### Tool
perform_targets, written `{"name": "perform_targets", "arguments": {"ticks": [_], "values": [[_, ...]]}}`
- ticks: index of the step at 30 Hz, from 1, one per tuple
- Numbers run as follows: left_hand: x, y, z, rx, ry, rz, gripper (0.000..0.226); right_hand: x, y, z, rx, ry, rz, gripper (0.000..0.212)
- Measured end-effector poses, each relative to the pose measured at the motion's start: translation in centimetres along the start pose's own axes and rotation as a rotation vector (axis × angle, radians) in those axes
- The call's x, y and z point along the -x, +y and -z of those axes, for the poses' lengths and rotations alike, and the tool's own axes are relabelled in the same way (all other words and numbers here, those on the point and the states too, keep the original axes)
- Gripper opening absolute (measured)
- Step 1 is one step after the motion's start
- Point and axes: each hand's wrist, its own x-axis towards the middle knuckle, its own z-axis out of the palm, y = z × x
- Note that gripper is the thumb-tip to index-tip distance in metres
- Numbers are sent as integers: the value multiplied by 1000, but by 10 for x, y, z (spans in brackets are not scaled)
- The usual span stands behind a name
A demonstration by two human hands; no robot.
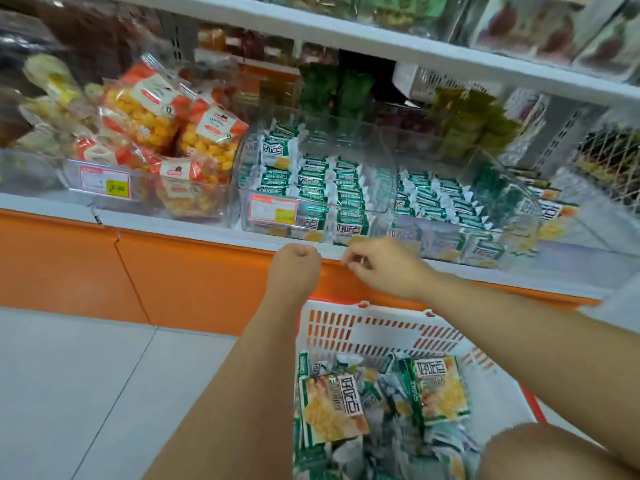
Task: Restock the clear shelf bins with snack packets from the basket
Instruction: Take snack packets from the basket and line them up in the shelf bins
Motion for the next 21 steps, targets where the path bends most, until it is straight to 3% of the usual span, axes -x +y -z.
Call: {"name": "perform_targets", "arguments": {"ticks": [4, 7, 10, 15, 18, 19, 21], "values": [[-11, -40, -27, -238, -113, 91, 18, 27, 41, -48, 8, -255, -121, 20], [-14, -71, -37, -429, -142, 159, 37, 43, 66, -90, -32, -398, -207, 20], [-10, -97, -42, -483, -172, 161, 42, 54, 82, -132, -163, -525, -314, 22], [3, -130, -45, -540, -217, 117, 45, 68, 74, -184, -323, -891, -239, 29], [3, -132, -48, -519, -155, 92, 42, 77, 69, -203, -377, -974, -181, 9], [2, -132, -49, -514, -146, 93, 42, 79, 67, -206, -368, -986, -148, 16], [0, -133, -51, -505, -147, 107, 42, 79, 63, -210, -346, -975, -111, 6]]}}
